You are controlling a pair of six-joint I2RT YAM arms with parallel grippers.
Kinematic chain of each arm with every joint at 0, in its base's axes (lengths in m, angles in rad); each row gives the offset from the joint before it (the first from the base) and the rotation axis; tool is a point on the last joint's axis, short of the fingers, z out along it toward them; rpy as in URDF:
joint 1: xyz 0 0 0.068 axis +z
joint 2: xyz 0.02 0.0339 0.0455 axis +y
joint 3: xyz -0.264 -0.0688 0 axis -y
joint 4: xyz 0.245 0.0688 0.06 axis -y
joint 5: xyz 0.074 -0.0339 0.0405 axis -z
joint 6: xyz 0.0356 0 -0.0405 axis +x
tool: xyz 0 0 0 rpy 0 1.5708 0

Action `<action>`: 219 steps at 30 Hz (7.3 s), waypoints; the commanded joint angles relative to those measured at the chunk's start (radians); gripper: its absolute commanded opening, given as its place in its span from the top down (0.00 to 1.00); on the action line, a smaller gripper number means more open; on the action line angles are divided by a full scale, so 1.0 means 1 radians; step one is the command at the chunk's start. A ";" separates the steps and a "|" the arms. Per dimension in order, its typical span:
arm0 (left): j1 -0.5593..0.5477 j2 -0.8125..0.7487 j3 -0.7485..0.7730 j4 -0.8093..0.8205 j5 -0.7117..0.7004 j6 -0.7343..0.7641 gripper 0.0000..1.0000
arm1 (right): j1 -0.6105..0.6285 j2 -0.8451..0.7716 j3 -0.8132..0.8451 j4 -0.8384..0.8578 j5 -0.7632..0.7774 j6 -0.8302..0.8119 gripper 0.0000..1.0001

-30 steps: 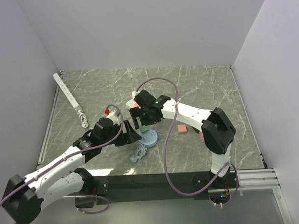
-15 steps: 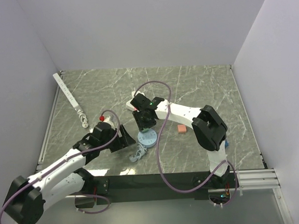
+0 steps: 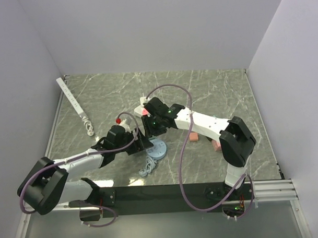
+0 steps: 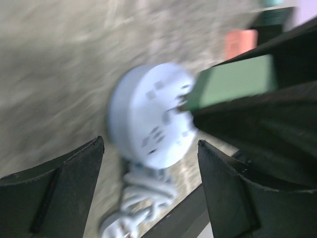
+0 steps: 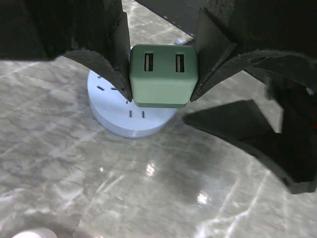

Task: Pull the plug off the socket

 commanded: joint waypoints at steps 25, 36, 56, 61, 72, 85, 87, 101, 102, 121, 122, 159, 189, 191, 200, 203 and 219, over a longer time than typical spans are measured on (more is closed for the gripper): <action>0.004 -0.059 0.069 -0.099 -0.042 0.058 0.23 | -0.748 -0.024 -0.126 -0.151 0.336 0.171 0.72; 0.008 -0.089 0.105 -0.168 -0.065 0.078 0.23 | -0.730 -0.242 -0.114 -0.184 0.310 0.138 0.12; -0.210 0.295 0.516 -0.739 -0.137 0.294 0.23 | -0.515 -0.520 -0.316 -0.157 0.169 0.197 0.12; -0.318 0.365 0.513 -0.710 -0.085 0.285 0.23 | -0.515 -0.506 -0.320 -0.154 0.161 0.201 0.12; -0.293 0.415 0.445 -0.725 -0.291 0.209 0.99 | -0.513 -0.521 -0.315 -0.145 0.141 0.196 0.15; 0.434 0.171 0.483 -0.791 -0.264 0.290 0.99 | -0.449 -0.463 -0.315 -0.077 0.061 0.205 0.18; 0.512 0.293 0.546 -0.774 -0.258 0.310 0.99 | -0.429 -0.428 -0.300 -0.059 0.046 0.202 0.18; 0.843 0.413 0.626 -0.724 -0.273 0.340 0.97 | -0.326 -0.060 0.108 -0.083 -0.037 0.020 0.12; 0.843 0.402 0.622 -0.724 -0.263 0.346 0.93 | -0.317 -0.010 0.175 -0.086 -0.037 0.013 0.12; 0.584 0.242 0.637 -0.647 0.027 0.357 0.12 | -0.315 0.546 0.776 -0.008 -0.084 0.064 0.10; 0.555 0.267 0.655 -0.641 0.000 0.351 0.13 | -0.317 0.572 0.795 0.006 -0.092 0.073 0.10; 0.135 0.346 0.295 -0.287 0.102 0.173 0.36 | -0.190 -0.044 -0.212 0.172 -0.175 0.099 0.21; 0.155 -0.079 0.289 -0.520 -0.191 0.086 0.27 | 0.278 -0.236 -0.312 -0.019 0.503 -0.069 0.09; 0.155 -0.088 0.264 -0.512 -0.178 0.077 0.27 | 0.295 -0.170 -0.283 -0.017 0.547 -0.076 0.09; 0.154 -0.104 0.197 -0.468 -0.135 0.064 0.27 | 0.344 -0.027 -0.189 -0.029 0.652 -0.114 0.31; 0.154 -0.102 0.183 -0.458 -0.126 0.066 0.27 | 0.344 -0.031 -0.177 -0.025 0.644 -0.122 0.51; 0.146 0.013 0.128 -0.323 -0.028 0.089 0.27 | 0.272 -0.107 -0.114 -0.005 0.336 0.036 1.00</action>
